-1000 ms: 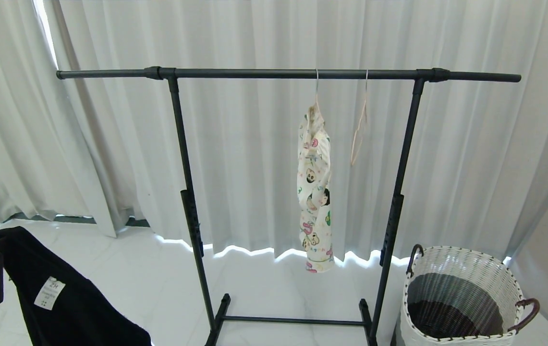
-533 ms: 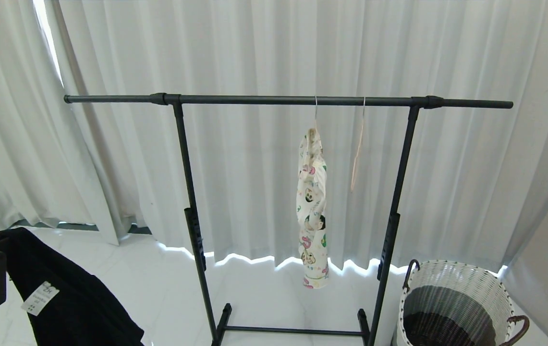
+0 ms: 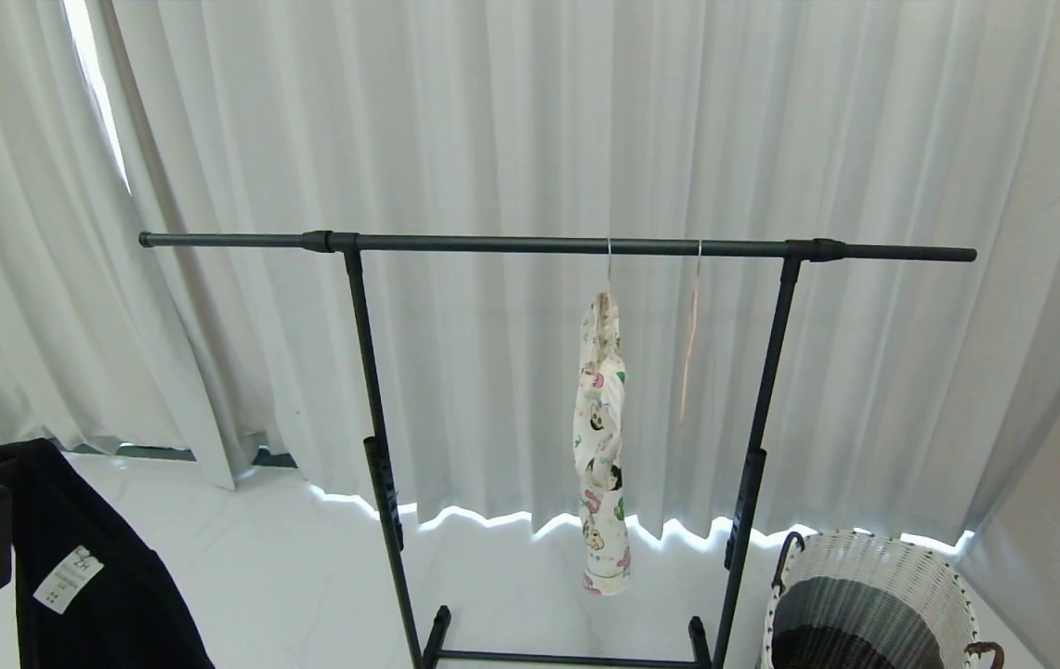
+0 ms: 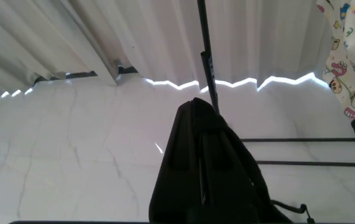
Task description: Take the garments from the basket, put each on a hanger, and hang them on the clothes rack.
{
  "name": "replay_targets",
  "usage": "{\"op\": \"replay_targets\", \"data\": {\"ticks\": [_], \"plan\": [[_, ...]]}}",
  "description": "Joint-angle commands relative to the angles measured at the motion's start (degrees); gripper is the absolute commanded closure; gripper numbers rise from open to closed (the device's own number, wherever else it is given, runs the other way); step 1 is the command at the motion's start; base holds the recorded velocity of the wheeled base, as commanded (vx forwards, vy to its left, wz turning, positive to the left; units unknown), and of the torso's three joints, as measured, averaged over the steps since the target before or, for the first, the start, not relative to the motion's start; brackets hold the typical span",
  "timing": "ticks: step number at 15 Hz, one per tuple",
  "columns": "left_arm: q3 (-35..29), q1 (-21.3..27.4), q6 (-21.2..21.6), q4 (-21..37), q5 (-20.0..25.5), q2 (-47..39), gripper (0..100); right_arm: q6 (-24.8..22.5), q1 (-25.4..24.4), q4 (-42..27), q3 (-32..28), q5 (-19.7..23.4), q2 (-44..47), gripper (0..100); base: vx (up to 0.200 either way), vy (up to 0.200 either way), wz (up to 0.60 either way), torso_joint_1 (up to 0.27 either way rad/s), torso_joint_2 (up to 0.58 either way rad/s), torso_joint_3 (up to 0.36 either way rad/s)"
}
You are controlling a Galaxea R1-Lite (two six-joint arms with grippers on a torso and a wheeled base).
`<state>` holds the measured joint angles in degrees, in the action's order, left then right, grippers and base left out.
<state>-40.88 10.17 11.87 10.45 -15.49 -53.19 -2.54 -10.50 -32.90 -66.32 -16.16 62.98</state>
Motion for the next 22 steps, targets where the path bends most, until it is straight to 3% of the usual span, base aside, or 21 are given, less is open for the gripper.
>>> {"op": "replay_targets", "data": {"ticks": [1, 7, 12, 16, 19, 22], "plan": [[-0.08, -0.06, 0.08, 0.01, -0.06, 0.37, 100, -0.01, -0.05, 0.03, 0.05, -0.01, 0.13, 0, 0.0, 0.2, 0.0, 0.11, -0.21, -0.11], [0.18, 0.29, -0.01, 0.01, 0.2, 0.98, 100, 0.16, -0.05, 1.44, 0.14, 0.43, 0.83, 0, 0.0, 0.167, 0.0, 0.025, -0.04, -0.02], [0.09, 0.82, 0.08, 0.01, 1.61, 1.42, 100, 0.34, -0.05, 4.25, 0.14, 9.13, 1.89, 0, 0.04, 0.0, 0.0, -0.001, 0.0, 0.0], [0.09, 1.08, 0.26, 0.01, 1.61, 1.51, 100, 0.6, -0.05, 9.96, 0.75, 9.4, 5.05, 0, 0.2, 0.0, 0.0, 0.001, 0.0, 0.004], [-0.17, 1.61, 0.34, 0.01, 1.52, 1.51, 100, 0.95, -0.4, 20.86, 6.55, 9.49, 6.72, 0, 0.2, 0.0, 0.0, 0.007, 0.0, 0.002], [-0.35, 1.61, 0.43, 0.01, 1.52, 1.51, 100, 1.22, -1.28, 24.73, 10.42, 9.49, 8.04, 0, 0.2, 0.0, 0.0, 0.002, 0.0, -0.001]]}}
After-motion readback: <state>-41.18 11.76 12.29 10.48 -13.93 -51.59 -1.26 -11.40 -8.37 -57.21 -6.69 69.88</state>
